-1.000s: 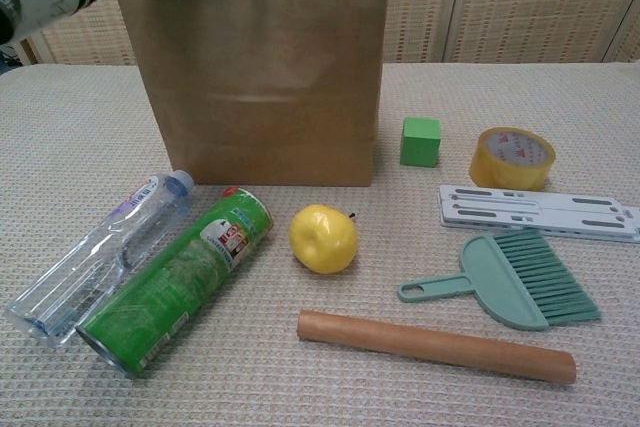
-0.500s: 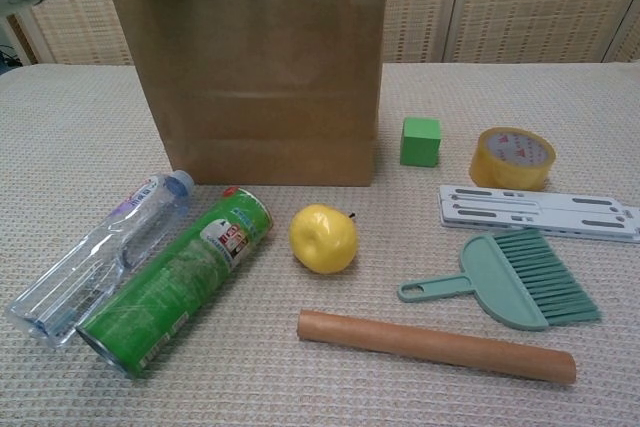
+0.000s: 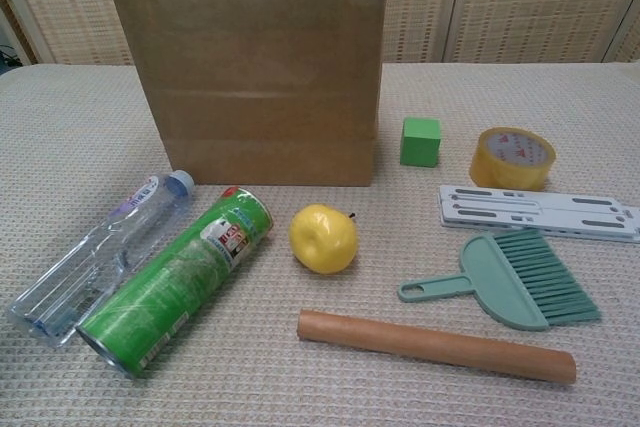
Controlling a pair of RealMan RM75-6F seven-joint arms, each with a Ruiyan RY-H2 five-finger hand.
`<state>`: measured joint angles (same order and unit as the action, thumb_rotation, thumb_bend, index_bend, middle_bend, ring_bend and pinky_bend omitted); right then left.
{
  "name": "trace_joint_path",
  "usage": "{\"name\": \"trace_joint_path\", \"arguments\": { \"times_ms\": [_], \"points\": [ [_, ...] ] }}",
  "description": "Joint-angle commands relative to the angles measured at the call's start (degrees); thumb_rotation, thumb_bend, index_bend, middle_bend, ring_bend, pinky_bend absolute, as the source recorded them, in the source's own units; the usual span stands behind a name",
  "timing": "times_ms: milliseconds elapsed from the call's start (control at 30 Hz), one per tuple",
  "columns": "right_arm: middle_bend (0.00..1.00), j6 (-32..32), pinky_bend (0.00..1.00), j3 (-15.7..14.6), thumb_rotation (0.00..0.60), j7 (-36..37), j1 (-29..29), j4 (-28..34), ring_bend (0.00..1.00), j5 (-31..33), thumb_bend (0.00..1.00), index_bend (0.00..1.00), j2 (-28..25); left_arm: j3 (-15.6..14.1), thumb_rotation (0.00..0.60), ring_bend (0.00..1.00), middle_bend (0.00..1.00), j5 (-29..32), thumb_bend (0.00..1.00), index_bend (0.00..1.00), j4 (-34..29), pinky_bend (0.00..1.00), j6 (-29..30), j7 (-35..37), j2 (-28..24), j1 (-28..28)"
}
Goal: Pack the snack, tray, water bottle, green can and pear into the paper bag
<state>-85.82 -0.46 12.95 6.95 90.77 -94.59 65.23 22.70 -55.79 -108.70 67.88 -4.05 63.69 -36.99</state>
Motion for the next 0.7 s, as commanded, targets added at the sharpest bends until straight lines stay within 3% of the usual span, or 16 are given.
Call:
{"name": "trace_joint_path", "arguments": {
  "times_ms": [33,300,467,633,700],
  "points": [
    [0.0,0.1,0.0,-0.12,0.6,-0.02,-0.05,0.15,0.0,-0.01,0.06,0.0,-0.1,-5.54,0.6,0.1,0.16,-7.53,0.46,0.2,-2.04,0.29,1.81,7.71,-5.92,7.84],
    [0.0,0.32,0.0,-0.28,0.6,-0.82,-0.03,0.44,0.0,-0.21,0.06,0.0,-0.02,-14.64,0.6,0.1,0.16,-22.1,0.46,0.2,5.3,0.29,2.44,14.23,-7.23,14.22],
    [0.0,0.24,0.0,-0.33,0.6,-1.12,-0.03,0.33,0.0,-0.48,0.06,0.0,0.06,-20.95,0.6,0.09,0.14,-41.54,0.46,0.16,22.72,0.28,4.13,9.58,-3.91,12.08],
    [0.0,0.4,0.0,-0.3,0.6,-1.22,0.01,0.31,0.0,-0.34,0.06,0.0,0.06,-27.05,0.6,0.01,0.03,-58.63,0.41,0.03,40.07,0.18,5.74,6.06,-1.23,7.22],
    [0.0,0.45,0.0,-0.27,0.6,-1.19,0.01,0.31,0.0,-0.24,0.06,0.0,0.08,-28.85,0.6,0.0,0.01,-63.14,0.4,0.01,44.16,0.14,6.42,4.92,-0.26,5.48]
  ]
}}
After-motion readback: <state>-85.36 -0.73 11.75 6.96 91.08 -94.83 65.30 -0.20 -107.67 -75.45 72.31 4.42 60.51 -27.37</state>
